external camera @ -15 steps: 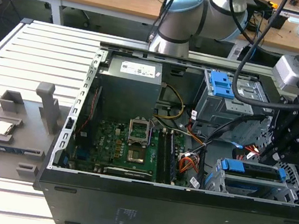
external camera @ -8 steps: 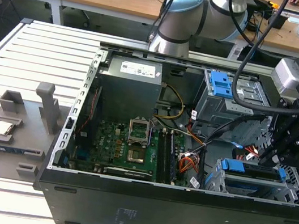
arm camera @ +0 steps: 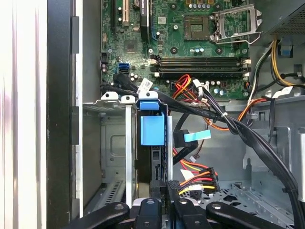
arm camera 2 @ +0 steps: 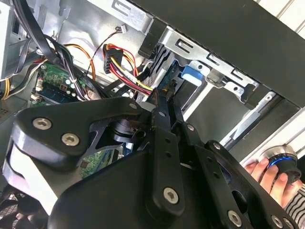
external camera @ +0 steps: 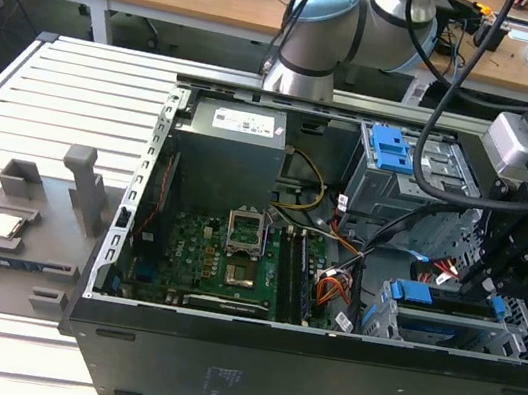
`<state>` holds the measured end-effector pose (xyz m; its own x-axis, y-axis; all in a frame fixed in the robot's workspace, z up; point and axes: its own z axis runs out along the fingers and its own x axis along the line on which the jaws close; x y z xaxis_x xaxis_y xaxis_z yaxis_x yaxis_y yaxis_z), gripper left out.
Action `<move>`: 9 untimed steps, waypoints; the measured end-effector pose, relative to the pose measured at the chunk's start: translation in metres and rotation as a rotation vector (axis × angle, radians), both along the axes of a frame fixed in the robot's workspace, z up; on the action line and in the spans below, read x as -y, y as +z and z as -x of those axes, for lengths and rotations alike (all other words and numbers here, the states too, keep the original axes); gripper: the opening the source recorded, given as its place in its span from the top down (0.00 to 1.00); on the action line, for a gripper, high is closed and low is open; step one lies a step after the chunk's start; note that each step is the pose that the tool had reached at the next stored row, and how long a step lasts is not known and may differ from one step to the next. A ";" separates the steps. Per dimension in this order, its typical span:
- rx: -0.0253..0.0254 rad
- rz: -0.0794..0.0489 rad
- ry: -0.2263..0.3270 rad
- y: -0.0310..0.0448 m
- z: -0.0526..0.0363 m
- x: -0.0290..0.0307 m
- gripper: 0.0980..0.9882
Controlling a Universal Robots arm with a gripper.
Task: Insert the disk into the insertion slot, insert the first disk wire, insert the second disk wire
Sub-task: 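Insert the first disk wire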
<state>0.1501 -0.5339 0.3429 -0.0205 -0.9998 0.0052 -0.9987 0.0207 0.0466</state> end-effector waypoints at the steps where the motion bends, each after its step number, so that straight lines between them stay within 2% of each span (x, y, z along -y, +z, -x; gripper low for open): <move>1: 0.0001 0.000 0.001 -0.0006 0.0000 0.0000 0.92; 9: 0.0001 0.000 0.004 -0.0018 -0.0016 0.0000 0.92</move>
<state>0.1517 -0.5339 0.3411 -0.0162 -0.9999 0.0048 -0.9988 0.0164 0.0465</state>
